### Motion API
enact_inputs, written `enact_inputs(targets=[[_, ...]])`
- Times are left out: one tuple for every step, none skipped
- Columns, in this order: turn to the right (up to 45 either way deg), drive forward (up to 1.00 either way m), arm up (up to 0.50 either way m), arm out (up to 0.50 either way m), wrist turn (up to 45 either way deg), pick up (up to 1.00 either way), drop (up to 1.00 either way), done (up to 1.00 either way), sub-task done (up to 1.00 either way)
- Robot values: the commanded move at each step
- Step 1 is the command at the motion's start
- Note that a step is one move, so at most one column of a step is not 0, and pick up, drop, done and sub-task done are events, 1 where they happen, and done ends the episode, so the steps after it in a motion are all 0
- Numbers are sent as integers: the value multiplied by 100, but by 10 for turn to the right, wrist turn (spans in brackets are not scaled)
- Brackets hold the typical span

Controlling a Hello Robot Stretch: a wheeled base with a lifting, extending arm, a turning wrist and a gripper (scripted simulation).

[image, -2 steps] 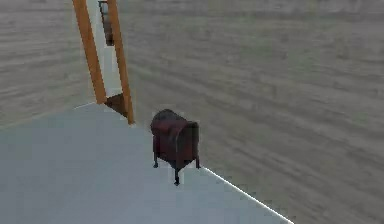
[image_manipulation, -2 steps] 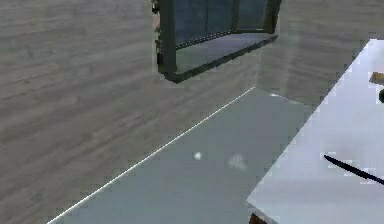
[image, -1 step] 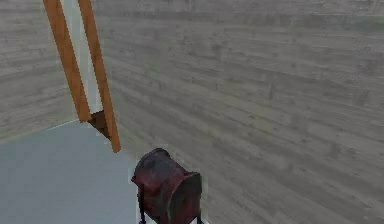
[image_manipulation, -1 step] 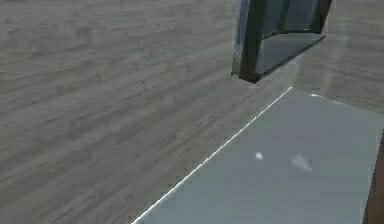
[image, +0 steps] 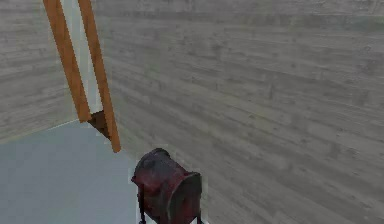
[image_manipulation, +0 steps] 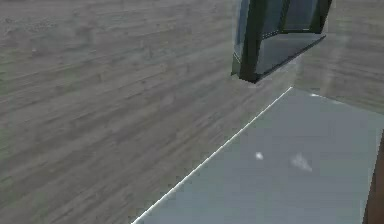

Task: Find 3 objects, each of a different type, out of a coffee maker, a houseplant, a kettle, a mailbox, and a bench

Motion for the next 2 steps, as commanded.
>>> enact_inputs(targets=[[450,0,0,0,0,0,0,0,0],[450,0,0,0,0,0,0,0,0]])
